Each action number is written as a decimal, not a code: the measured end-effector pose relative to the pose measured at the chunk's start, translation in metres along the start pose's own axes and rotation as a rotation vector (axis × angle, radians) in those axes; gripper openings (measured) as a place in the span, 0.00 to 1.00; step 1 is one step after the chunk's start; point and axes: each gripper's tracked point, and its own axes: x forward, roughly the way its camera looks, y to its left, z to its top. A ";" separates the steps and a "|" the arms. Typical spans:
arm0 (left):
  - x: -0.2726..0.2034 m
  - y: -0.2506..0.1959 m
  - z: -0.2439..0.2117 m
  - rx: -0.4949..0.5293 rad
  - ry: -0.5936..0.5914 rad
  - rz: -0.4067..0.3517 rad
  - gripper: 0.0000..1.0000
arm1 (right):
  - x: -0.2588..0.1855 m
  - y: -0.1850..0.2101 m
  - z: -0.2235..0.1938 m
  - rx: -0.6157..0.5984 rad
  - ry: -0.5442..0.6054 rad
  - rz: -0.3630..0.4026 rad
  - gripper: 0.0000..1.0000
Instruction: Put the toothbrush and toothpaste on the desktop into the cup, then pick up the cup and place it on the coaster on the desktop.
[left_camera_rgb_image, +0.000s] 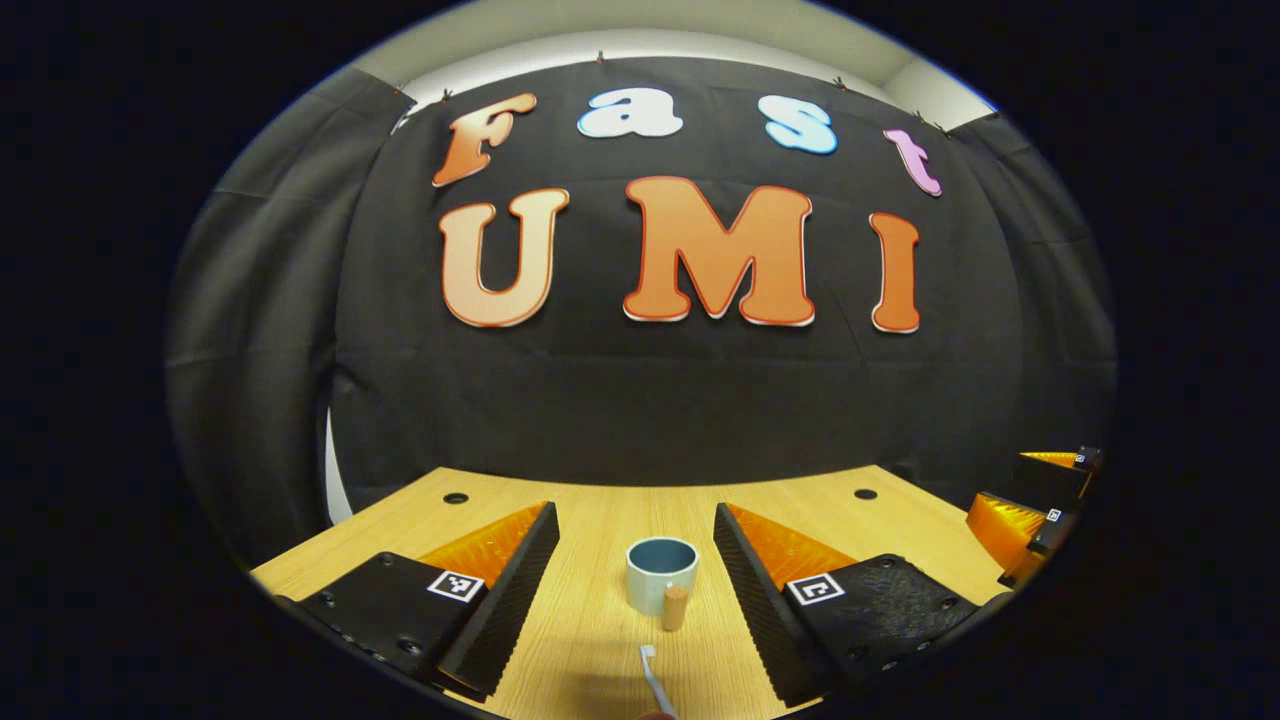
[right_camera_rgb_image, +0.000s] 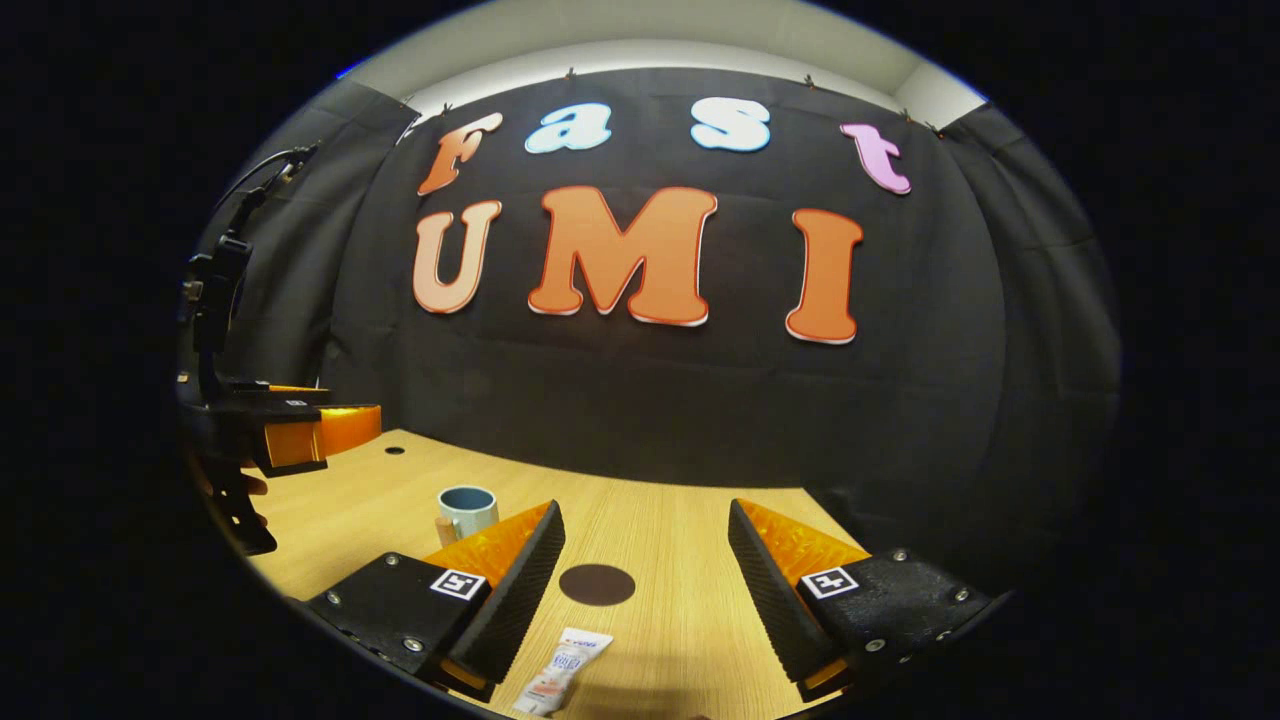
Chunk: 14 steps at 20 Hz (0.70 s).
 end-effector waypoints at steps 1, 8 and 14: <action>0.003 0.000 -0.011 -0.005 0.038 -0.008 0.94 | 0.000 0.002 -0.010 -0.005 0.028 0.010 0.99; 0.009 -0.003 -0.099 -0.023 0.336 -0.079 0.94 | 0.005 0.021 -0.067 -0.014 0.241 0.069 0.99; 0.002 -0.001 -0.170 -0.018 0.581 -0.109 0.95 | 0.005 0.043 -0.115 -0.026 0.437 0.118 0.98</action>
